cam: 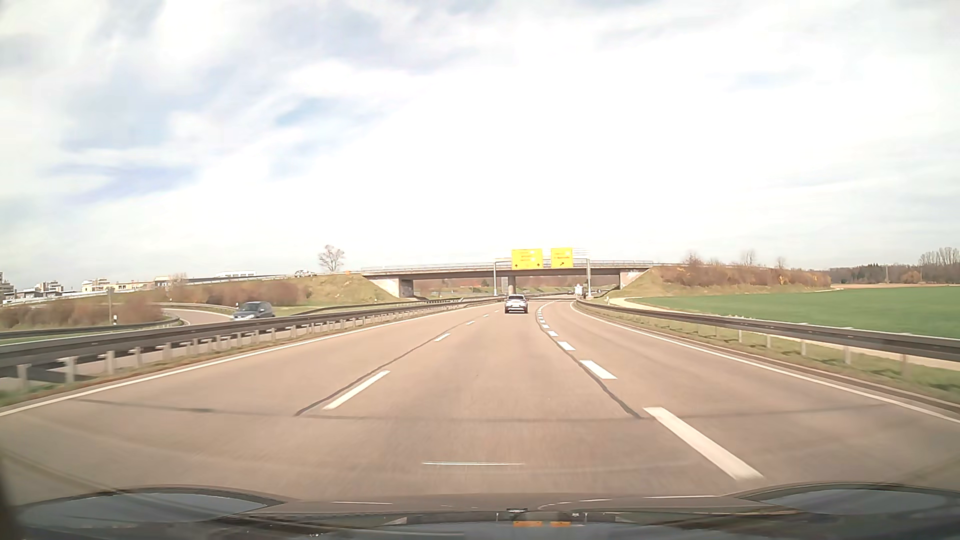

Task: Follow the waypoints while adhering to traffic rules and regulations

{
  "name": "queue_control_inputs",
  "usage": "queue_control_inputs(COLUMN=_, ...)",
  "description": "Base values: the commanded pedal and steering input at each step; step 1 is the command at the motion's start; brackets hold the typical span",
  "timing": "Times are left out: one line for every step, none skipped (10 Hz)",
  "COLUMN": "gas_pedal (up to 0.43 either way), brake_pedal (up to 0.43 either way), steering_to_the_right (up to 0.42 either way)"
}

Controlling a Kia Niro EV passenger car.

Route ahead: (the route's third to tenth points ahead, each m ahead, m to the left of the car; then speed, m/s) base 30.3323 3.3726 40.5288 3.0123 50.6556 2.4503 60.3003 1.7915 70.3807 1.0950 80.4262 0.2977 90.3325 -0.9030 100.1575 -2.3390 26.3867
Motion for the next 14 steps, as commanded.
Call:
queue_control_inputs(gas_pedal=0.169, brake_pedal=0.0, steering_to_the_right=0.009)
queue_control_inputs(gas_pedal=0.177, brake_pedal=0.0, steering_to_the_right=0.009)
queue_control_inputs(gas_pedal=0.177, brake_pedal=0.0, steering_to_the_right=0.009)
queue_control_inputs(gas_pedal=0.177, brake_pedal=0.0, steering_to_the_right=0.009)
queue_control_inputs(gas_pedal=0.177, brake_pedal=0.0, steering_to_the_right=0.009)
queue_control_inputs(gas_pedal=0.177, brake_pedal=0.0, steering_to_the_right=0.009)
queue_control_inputs(gas_pedal=0.177, brake_pedal=0.0, steering_to_the_right=0.009)
queue_control_inputs(gas_pedal=0.177, brake_pedal=0.0, steering_to_the_right=0.009)
queue_control_inputs(gas_pedal=0.177, brake_pedal=0.0, steering_to_the_right=0.009)
queue_control_inputs(gas_pedal=0.177, brake_pedal=0.0, steering_to_the_right=0.009)
queue_control_inputs(gas_pedal=0.177, brake_pedal=0.0, steering_to_the_right=0.009)
queue_control_inputs(gas_pedal=0.177, brake_pedal=0.0, steering_to_the_right=0.009)
queue_control_inputs(gas_pedal=0.177, brake_pedal=0.0, steering_to_the_right=0.009)
queue_control_inputs(gas_pedal=0.177, brake_pedal=0.0, steering_to_the_right=0.009)
